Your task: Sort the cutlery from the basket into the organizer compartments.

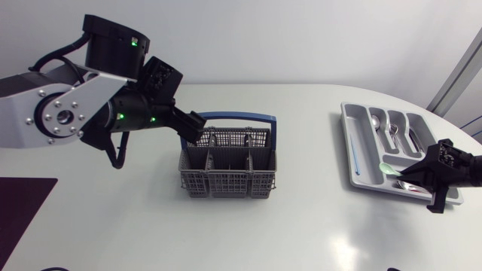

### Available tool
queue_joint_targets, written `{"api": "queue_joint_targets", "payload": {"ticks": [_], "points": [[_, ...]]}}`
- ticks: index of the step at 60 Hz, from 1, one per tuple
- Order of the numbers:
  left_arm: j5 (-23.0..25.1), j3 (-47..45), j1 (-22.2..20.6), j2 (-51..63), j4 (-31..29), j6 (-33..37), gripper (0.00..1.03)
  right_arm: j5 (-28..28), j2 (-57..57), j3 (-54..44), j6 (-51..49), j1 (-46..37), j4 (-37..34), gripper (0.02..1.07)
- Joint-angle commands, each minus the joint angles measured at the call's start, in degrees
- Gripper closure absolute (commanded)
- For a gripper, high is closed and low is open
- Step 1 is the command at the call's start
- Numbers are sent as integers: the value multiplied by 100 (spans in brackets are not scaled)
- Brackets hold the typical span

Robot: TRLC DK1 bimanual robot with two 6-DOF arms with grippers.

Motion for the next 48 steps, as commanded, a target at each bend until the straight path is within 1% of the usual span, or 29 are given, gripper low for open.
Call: {"api": "queue_joint_targets", "payload": {"ticks": [1, 13, 24, 30, 35, 40, 45, 47, 48], "points": [[-109, -290, 43, -147, 147, 92, 4, 86, 468, 423, -500, -277, -169, 99], [-241, -457, 122, -174, 305, 180, 4, 315, 1338, 1170, -807, -629, -318, 99], [-329, -518, 139, -270, 305, 188, 4, 552, 1760, 1416, -957, -708, -265, 99], [-443, -580, 157, -305, 305, 232, 4, 745, 1909, 1381, -965, -699, 78, 99], [-443, -632, 210, -341, 305, 241, 4, 877, 2076, 1354, -957, -682, 394, 98], [-443, -703, 245, -411, 305, 250, 4, 974, 2199, 1381, -930, -673, 579, 98], [-443, -738, 289, -464, 296, 276, 4, 1009, 2252, 1416, -913, -673, 614, 98], [-443, -747, 315, -481, 296, 294, 4, 1009, 2252, 1416, -895, -673, 605, 95], [-443, -747, 333, -490, 288, 294, 4, 1009, 2243, 1416, -886, -673, 614, 91]]}}
